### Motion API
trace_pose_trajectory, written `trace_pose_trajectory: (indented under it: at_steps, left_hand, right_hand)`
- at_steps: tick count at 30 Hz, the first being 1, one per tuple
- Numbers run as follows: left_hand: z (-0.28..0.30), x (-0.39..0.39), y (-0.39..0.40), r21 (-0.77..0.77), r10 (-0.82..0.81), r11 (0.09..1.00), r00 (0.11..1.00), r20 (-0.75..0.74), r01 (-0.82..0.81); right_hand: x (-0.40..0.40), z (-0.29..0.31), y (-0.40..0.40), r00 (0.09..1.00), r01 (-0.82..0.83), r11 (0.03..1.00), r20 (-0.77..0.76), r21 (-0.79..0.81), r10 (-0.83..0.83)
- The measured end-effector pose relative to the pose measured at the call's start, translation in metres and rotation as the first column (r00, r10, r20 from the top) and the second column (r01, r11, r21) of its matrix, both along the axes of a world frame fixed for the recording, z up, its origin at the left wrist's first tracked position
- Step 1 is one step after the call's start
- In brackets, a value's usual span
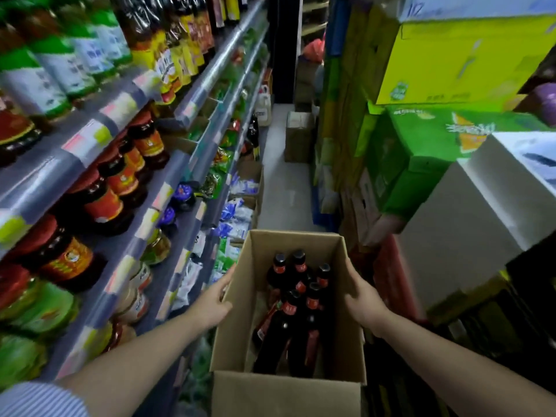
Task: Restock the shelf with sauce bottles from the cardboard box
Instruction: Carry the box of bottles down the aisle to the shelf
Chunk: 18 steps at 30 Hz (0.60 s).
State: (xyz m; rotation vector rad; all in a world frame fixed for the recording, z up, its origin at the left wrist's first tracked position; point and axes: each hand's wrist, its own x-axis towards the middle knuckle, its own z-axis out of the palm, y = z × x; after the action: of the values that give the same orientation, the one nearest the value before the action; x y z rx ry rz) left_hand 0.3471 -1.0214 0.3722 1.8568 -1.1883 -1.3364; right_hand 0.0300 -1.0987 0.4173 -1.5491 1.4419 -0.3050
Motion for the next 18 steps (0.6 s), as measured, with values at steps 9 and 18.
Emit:
trace_pose_trajectory:
  at_steps: [9, 18]
  left_hand:
    - [-0.03, 0.063, -0.165, -0.029, -0.078, 0.997, 0.997, -0.017, 0.077]
    - [-0.013, 0.114, -0.342, 0.016, -0.126, 0.992, 0.987, 0.103, 0.125]
  right_hand:
    - [0.064, -0.029, -0.154, 0.997, 0.005, 1.0, -0.078, 0.002, -0.005]
    - [0.111, -0.021, -0.321, 0.992, 0.044, 0.999, -0.121, -0.011, -0.045]
